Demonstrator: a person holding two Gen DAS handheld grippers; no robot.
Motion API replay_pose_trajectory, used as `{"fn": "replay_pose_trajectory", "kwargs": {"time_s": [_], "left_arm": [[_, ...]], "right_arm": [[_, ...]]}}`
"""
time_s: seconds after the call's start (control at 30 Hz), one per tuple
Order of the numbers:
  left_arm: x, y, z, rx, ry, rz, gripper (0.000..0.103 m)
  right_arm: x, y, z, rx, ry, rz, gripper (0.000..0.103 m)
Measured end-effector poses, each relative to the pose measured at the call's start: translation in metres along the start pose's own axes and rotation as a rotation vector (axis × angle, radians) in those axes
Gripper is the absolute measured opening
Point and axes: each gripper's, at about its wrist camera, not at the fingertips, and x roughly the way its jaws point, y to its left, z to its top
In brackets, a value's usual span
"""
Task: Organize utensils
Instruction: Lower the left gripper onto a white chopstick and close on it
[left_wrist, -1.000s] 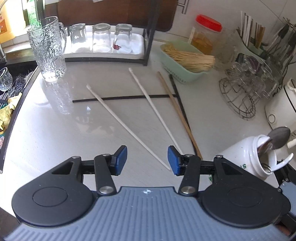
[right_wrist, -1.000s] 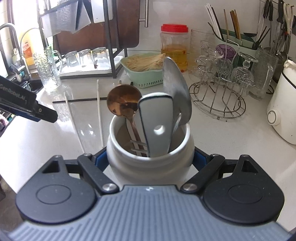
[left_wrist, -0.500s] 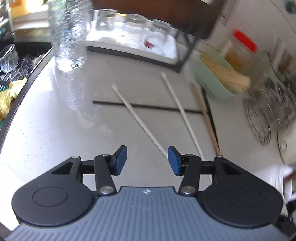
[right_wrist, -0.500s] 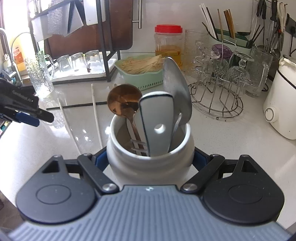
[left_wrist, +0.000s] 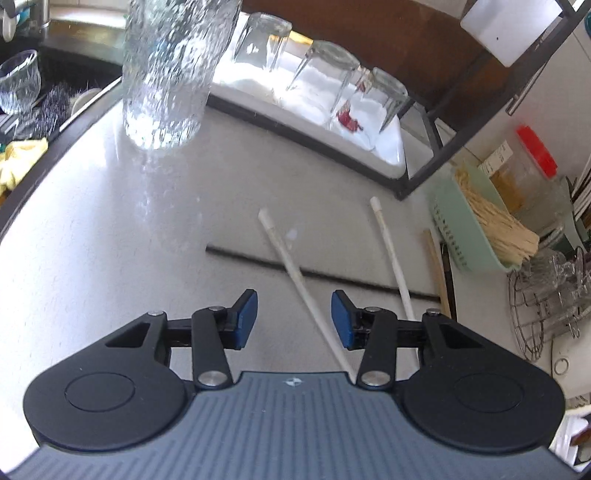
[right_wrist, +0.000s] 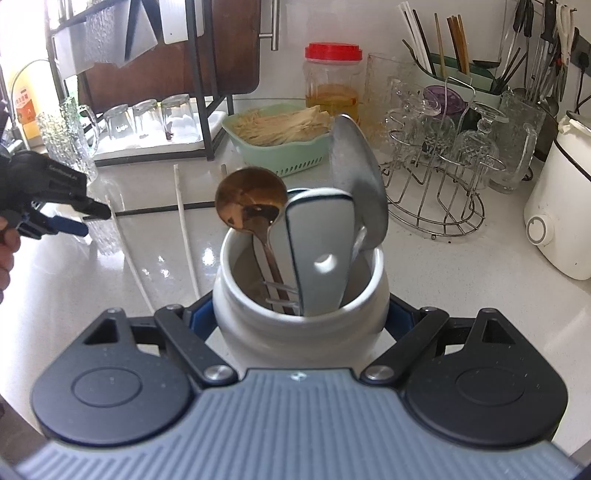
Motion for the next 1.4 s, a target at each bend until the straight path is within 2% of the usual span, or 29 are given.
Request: {"fn": "replay_pose_trajectory", "kwargs": {"time_s": [0.13, 0.3, 0.57, 0.73, 0.83, 0.97, 1.07, 1.2, 1.3, 1.4], "left_arm": [[0.003, -0.008, 0.01, 0.04, -0.041, 0.033, 0.049], [0.018, -0.016, 0.024, 0.13, -0.074, 0.119, 0.044], [0.04, -0.02, 0.035, 0.159, -0.019, 0.164, 0.037], [0.046, -0.027, 0.042, 0.163, 0.008, 0.22, 0.037], [0.05, -0.03, 0.046, 0.17, 0.028, 0.23, 0.037], [0.054, -0.034, 0.052, 0.184, 0.058, 0.26, 0.022], [0.055, -0.034, 0.056, 0.176, 0.07, 0.263, 0.019], [0.058, -0.035, 0.06, 0.163, 0.08, 0.27, 0.008], [0.057, -0.038, 0.06, 0.156, 0.094, 0.257, 0.007], [0.05, -0.039, 0.057, 0.134, 0.101, 0.214, 0.007]], "right_arm": [[0.001, 0.001, 0.001, -0.003, 0.005, -0.005, 0.091], [0.004, 0.003, 0.003, -0.005, 0.007, -0.013, 0.091], [0.005, 0.004, 0.005, -0.013, 0.015, -0.019, 0.091], [0.008, 0.005, 0.007, -0.021, 0.016, -0.022, 0.092], [0.01, 0.006, 0.008, -0.025, 0.014, -0.02, 0.092], [0.011, 0.006, 0.01, -0.028, 0.023, -0.013, 0.092], [0.012, 0.007, 0.012, -0.033, 0.025, -0.011, 0.092], [0.015, 0.008, 0.013, -0.041, 0.024, -0.003, 0.092], [0.016, 0.008, 0.015, -0.051, 0.025, 0.007, 0.092], [0.018, 0.008, 0.016, -0.06, 0.026, 0.018, 0.092]]}}
